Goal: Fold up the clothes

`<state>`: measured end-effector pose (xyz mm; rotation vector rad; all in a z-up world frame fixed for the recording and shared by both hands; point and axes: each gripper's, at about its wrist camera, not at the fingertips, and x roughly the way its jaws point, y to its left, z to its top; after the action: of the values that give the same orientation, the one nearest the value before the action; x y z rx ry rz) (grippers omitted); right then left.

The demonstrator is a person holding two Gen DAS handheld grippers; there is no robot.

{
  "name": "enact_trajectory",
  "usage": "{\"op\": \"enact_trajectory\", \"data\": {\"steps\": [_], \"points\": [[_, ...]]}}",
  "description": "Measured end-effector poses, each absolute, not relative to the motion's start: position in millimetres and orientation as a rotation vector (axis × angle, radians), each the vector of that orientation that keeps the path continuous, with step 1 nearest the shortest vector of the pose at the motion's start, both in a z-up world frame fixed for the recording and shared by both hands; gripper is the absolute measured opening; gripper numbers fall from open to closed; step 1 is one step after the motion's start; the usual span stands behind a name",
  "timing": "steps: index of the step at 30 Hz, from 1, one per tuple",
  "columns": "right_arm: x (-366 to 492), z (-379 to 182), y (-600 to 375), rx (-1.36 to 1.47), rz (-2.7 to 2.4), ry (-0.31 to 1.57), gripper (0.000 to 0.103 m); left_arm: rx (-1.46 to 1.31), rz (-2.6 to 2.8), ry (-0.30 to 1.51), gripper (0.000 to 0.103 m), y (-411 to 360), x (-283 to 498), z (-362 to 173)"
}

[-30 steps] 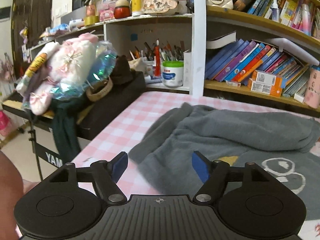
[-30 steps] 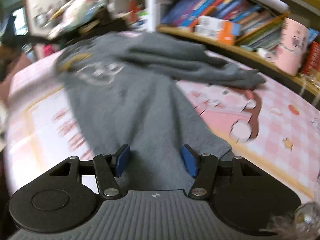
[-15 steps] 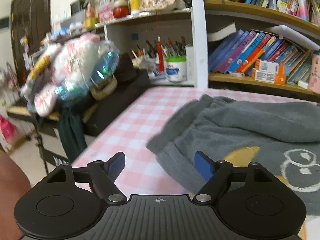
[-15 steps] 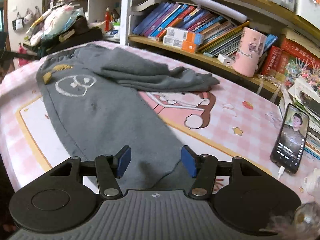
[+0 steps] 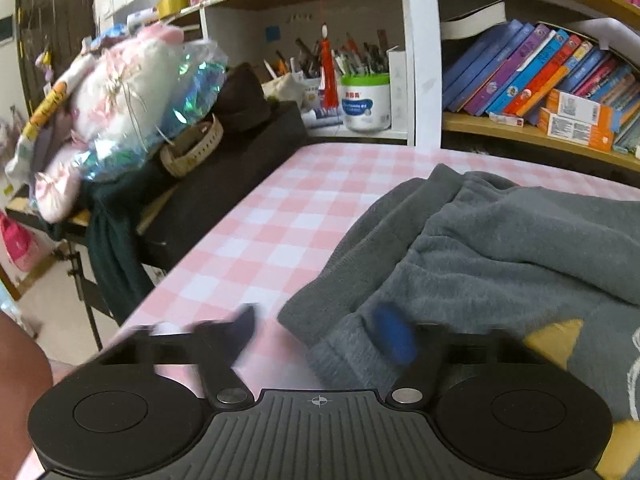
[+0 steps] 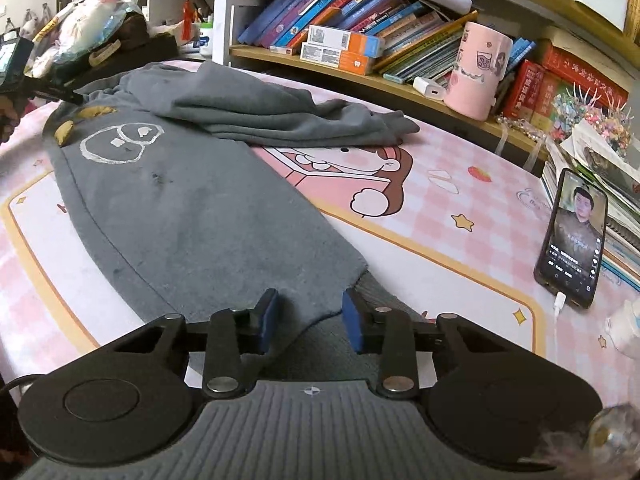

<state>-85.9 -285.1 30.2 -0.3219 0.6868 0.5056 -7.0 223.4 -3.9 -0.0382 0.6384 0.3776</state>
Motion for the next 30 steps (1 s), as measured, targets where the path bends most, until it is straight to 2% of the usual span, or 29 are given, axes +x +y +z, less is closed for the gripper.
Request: {"op": "enact_trajectory", "data": {"steps": [2, 4, 7, 14, 19, 24, 28, 29, 30], "points": [[-84.8, 29.6, -281.8, -0.333, 0.501, 0.685, 0.033, -0.068, 0.358, 0.639, 0.026, 226.7, -5.5, -6.9], [-82.9, 29.2, -277.8, -0.338, 0.502, 0.681, 0.034, -0.149, 0.369, 0.611, 0.021, 240.3, -14.0, -4.0], [-78.4, 28.3, -268.2, -0.311, 0.555, 0.668, 0.034, -0.254, 0.458, 0.569, 0.021, 265.2, -37.4, -1.3], [-73.9, 24.7, -224.4, -0.395, 0.672, 0.63, 0.037, -0.177, 0.6, 0.589, 0.022, 279.2, -113.0, -5.7], [-72.8, 29.1, -234.7, -0.434, 0.705, 0.677, 0.035, -0.162, 0.581, 0.605, 0.022, 268.9, -136.0, -3.5], [-72.0, 31.1, -258.2, -0.403, 0.675, 0.73, 0.037, -0.058, 0.517, 0.653, 0.028, 247.7, -131.6, -2.7], [-69.4, 47.2, -270.2, -0.335, 0.717, 0.706, 0.04, 0.038, 0.538, 0.638, 0.065, 244.5, -135.7, 19.3], [-67.2, 54.8, -272.6, -0.315, 0.713, 0.689, 0.041, 0.058, 0.551, 0.61, 0.07, 244.2, -136.9, 29.1], [-64.0, 62.3, -274.2, -0.302, 0.704, 0.669, 0.042, 0.078, 0.563, 0.581, 0.071, 244.0, -138.2, 38.8]]}}
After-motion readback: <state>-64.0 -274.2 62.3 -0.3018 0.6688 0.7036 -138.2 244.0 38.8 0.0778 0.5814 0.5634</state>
